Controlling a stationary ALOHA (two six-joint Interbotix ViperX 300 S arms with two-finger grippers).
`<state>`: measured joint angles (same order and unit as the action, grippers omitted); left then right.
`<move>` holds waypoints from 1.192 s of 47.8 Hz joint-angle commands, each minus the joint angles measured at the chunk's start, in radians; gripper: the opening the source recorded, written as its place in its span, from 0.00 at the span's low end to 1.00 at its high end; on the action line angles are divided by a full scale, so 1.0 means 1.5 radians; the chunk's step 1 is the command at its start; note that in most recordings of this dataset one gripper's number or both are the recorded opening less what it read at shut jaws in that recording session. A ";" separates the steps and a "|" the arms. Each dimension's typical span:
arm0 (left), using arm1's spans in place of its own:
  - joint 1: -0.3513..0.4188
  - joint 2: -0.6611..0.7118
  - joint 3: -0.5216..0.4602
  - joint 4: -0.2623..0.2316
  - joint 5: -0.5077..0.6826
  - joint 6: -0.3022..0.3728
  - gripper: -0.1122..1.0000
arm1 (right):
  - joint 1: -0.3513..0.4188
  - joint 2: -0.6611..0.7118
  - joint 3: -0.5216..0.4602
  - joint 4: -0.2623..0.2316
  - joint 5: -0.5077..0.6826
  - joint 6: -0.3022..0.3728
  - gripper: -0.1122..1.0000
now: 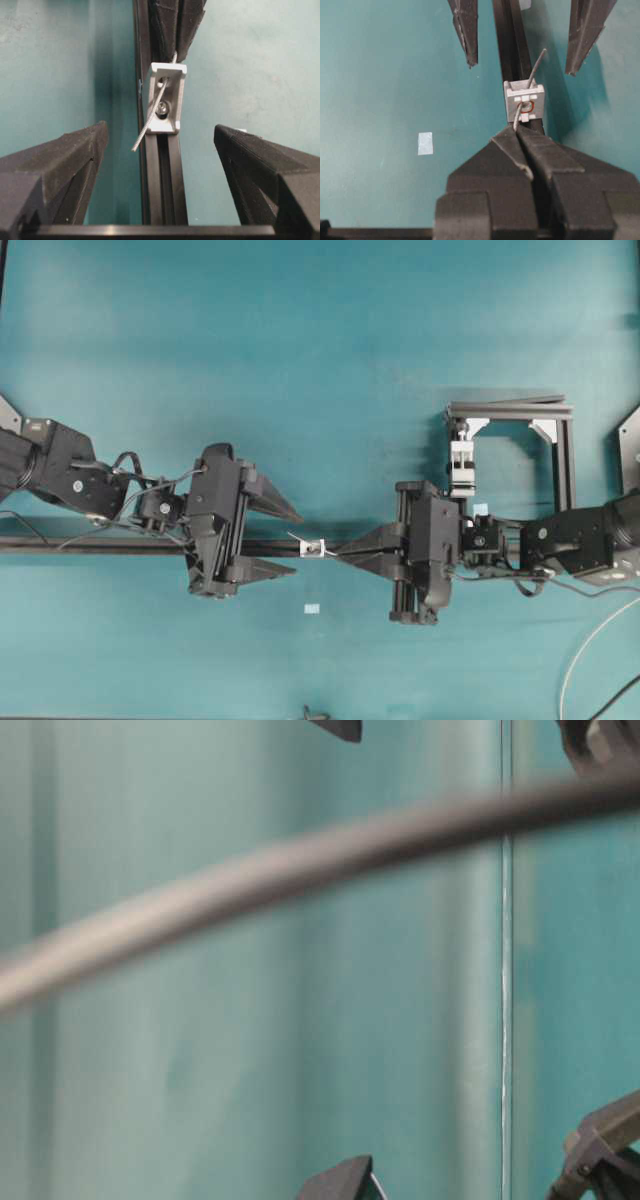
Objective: Insert the wire through the hole in the metal fitting marked with a red label.
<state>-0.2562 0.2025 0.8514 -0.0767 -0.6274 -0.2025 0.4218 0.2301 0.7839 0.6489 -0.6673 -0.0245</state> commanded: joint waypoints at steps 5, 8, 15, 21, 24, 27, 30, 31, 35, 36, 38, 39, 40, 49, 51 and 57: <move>0.003 -0.015 -0.010 0.002 -0.002 -0.001 0.45 | 0.002 -0.010 -0.007 -0.002 -0.003 -0.001 0.09; 0.003 -0.018 -0.010 0.002 -0.002 -0.001 0.43 | 0.002 -0.010 -0.007 -0.002 -0.003 -0.001 0.09; 0.003 -0.020 -0.009 0.003 0.001 -0.001 0.21 | 0.002 -0.010 -0.007 -0.002 -0.003 -0.001 0.09; 0.002 -0.021 -0.009 0.003 0.004 0.000 0.06 | 0.002 -0.010 -0.006 -0.002 -0.003 -0.001 0.09; 0.003 -0.020 -0.011 0.003 0.007 0.000 0.02 | 0.002 -0.010 -0.006 -0.002 -0.003 -0.001 0.09; 0.002 -0.020 -0.013 0.003 0.012 0.000 0.01 | 0.001 -0.010 -0.007 -0.002 0.001 -0.001 0.09; 0.003 -0.020 -0.014 0.003 0.015 0.000 0.01 | 0.002 -0.010 -0.007 -0.003 0.012 -0.002 0.09; 0.003 -0.020 -0.015 0.003 0.016 0.000 0.01 | 0.002 -0.010 -0.006 -0.003 0.015 -0.002 0.09; 0.002 -0.021 -0.017 0.003 0.018 0.000 0.01 | 0.001 -0.010 -0.006 -0.003 0.018 0.001 0.09; 0.003 -0.020 -0.017 0.003 0.018 0.000 0.01 | 0.001 -0.010 -0.007 -0.003 0.018 0.002 0.09; 0.003 -0.021 -0.018 0.003 0.018 0.000 0.01 | 0.000 -0.010 -0.007 -0.003 0.018 0.002 0.09; 0.002 -0.021 -0.018 0.003 0.018 0.000 0.01 | 0.000 -0.010 -0.008 -0.004 0.018 0.002 0.09; 0.003 -0.020 -0.018 0.003 0.018 0.000 0.01 | 0.000 -0.010 -0.007 -0.004 0.018 0.001 0.09; 0.002 -0.021 -0.018 0.004 0.019 0.000 0.01 | 0.000 -0.010 -0.010 -0.009 0.017 0.000 0.09; 0.003 -0.021 -0.018 0.003 0.021 0.000 0.01 | 0.000 -0.010 -0.011 -0.010 0.016 0.000 0.09; 0.003 -0.024 -0.018 0.004 0.027 0.000 0.01 | -0.002 -0.010 -0.011 -0.010 0.002 0.000 0.09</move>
<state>-0.2531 0.2010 0.8391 -0.0752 -0.5875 -0.2025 0.4172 0.2301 0.7839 0.6397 -0.6443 -0.0230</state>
